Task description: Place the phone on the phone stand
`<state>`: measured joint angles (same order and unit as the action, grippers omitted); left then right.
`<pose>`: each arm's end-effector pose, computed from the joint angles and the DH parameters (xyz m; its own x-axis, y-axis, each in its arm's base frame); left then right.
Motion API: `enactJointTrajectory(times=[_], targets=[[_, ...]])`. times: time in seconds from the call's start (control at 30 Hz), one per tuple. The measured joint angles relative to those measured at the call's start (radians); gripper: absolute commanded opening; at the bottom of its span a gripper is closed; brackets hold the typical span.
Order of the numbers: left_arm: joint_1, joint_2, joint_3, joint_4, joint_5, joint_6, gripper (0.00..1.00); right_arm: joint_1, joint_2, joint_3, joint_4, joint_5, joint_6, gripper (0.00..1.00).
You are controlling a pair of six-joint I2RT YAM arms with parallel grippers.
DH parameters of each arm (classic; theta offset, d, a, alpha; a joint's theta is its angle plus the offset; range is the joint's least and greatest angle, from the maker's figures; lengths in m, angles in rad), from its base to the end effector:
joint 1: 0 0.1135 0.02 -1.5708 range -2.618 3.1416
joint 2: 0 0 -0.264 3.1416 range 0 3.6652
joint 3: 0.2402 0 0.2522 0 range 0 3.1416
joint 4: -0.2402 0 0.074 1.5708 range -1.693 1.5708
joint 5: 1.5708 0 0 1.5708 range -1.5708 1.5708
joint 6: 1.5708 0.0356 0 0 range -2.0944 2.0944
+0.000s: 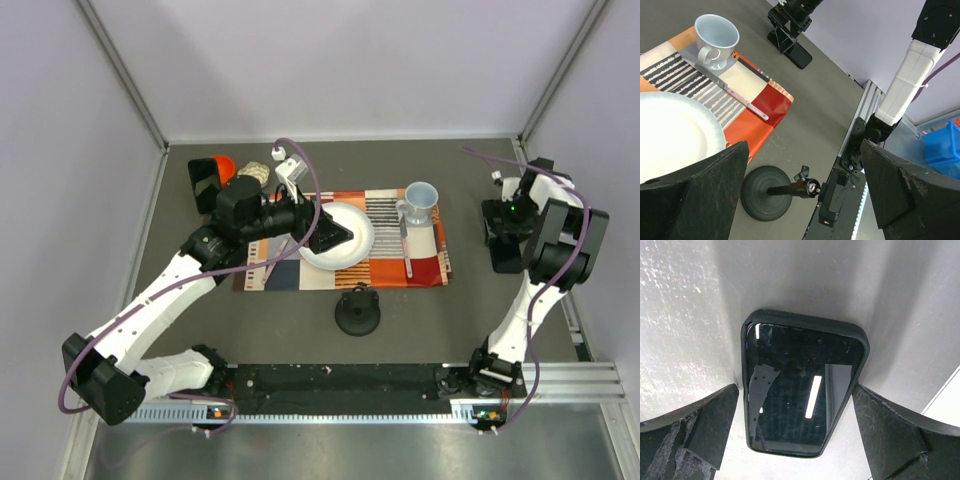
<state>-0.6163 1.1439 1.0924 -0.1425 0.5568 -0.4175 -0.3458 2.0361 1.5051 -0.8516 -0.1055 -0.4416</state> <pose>0.2018 -0.1660 0.3810 -0.5144 -0.0575 -0.8557 0.7716 0.4044 -0.4910 0.3781 -0.1322 0.1697 -0.9717 -0.1017 -0.2133 -0.1070 0.9942 0.0136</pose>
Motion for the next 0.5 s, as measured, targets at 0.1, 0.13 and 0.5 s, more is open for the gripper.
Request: enactJointTrajectory(times=[0.1, 0.13, 0.5], targets=[[0.000, 0.000, 0.000, 0.000, 0.000, 0.000, 0.98, 0.005, 0.001, -0.002, 0.002, 0.013, 0.000, 0.93], [0.000, 0.000, 0.000, 0.000, 0.000, 0.000, 0.98, 0.008, 0.001, -0.005, 0.006, 0.022, 0.001, 0.93], [0.000, 0.000, 0.000, 0.000, -0.006, 0.000, 0.98, 0.043, 0.000, -0.019, 0.018, 0.082, 0.043, 0.61]])
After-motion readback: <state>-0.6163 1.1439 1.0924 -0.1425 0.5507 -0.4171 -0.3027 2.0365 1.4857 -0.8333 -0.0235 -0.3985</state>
